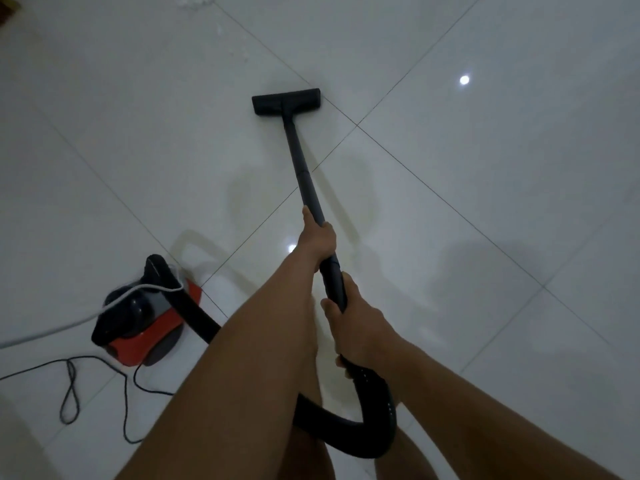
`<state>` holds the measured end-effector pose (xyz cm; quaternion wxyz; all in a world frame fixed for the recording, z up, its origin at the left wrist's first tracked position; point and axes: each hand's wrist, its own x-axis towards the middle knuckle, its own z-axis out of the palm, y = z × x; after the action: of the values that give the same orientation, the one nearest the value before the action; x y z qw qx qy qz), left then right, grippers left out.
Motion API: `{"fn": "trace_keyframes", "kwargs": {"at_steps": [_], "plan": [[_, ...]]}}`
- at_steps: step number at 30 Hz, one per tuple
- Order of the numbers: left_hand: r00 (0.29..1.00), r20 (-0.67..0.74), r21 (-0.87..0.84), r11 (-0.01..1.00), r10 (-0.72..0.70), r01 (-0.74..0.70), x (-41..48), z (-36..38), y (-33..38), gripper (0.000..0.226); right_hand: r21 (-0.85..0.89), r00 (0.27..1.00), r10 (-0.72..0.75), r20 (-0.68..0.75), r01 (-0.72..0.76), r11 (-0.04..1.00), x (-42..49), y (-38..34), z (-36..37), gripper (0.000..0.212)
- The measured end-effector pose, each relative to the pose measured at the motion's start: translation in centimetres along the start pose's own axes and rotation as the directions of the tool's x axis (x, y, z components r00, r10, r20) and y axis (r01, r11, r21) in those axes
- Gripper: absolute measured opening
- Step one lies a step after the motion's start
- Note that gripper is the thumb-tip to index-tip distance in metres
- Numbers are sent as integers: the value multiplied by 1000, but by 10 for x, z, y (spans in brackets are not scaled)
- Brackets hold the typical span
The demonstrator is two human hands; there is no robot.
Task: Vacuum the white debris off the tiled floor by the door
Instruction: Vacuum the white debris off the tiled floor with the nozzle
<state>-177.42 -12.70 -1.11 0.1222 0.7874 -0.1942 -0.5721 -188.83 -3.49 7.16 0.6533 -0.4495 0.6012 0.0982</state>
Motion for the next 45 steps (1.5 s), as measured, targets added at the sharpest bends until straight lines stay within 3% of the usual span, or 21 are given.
{"fn": "trace_keyframes", "kwargs": {"at_steps": [11,45], "plan": [[1000,19,-92,996,-11,12,-21,9,-4,69,-163,1000,-15,24,19,987,-22,2,-18,67],[998,-60,-163,986,-35,25,179,-167,140,71,-270,994,-108,24,110,957,170,-222,-43,65]]}}
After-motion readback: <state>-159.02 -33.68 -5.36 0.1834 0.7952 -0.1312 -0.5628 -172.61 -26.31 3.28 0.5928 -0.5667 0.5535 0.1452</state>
